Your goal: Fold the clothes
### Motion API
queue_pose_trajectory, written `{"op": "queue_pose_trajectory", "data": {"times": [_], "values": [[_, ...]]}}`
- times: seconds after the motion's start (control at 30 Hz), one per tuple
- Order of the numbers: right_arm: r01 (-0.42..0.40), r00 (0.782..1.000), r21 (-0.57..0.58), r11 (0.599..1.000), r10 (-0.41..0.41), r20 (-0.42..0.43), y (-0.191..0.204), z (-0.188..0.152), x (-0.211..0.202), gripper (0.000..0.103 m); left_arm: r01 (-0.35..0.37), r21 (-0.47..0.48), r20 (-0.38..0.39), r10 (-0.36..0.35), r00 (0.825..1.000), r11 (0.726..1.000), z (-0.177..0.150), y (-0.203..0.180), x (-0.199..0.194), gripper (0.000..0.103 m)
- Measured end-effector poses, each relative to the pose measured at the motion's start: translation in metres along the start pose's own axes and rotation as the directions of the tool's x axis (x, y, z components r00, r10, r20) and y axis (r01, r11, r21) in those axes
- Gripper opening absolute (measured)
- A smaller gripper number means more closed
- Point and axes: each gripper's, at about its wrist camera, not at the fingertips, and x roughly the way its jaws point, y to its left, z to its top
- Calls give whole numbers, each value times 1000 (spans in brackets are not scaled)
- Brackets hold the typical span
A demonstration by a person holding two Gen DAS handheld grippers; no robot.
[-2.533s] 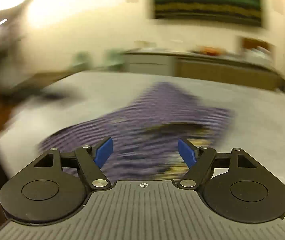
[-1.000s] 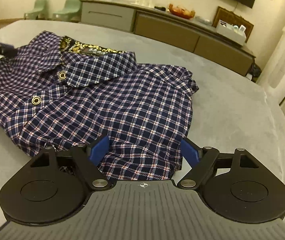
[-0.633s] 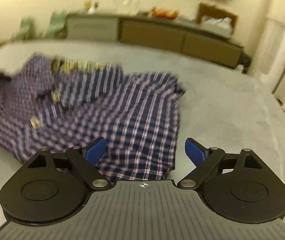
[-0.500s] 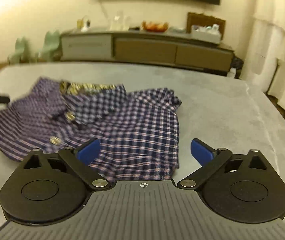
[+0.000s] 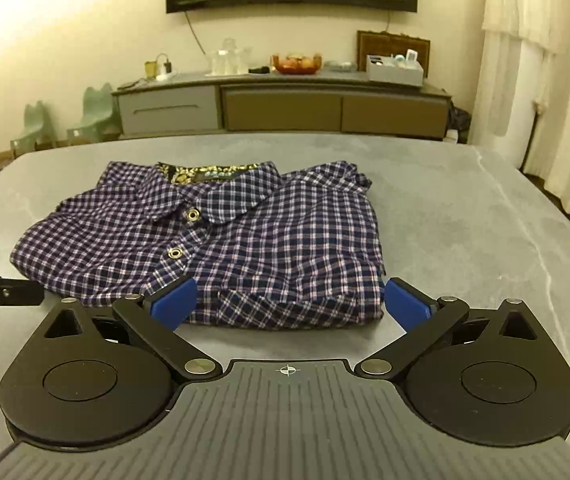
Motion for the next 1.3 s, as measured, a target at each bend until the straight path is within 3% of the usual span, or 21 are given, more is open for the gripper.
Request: {"op": "queue_pose_trajectory", "data": {"times": [0.57,1.0,1.17,1.3], "values": [[12,1000,9,1000,-12,22,-6,2,-9,102,18,158,4,-19,1000,987,-9,-58,-9,103],[15,1000,7,1000,-15,27,-6,0,-9,102,51,150,-13,-50,999,987,-16,-67,-10,103],[19,1000,5,1000,-19,25,-6,-1,-9,102,88,111,-19,-87,996,990,-18,-71,-10,103],[18,1000,2,1000,-19,24,-7,-2,-10,102,78,89,-4,-78,997,993,-20,-74,-10,103]]}}
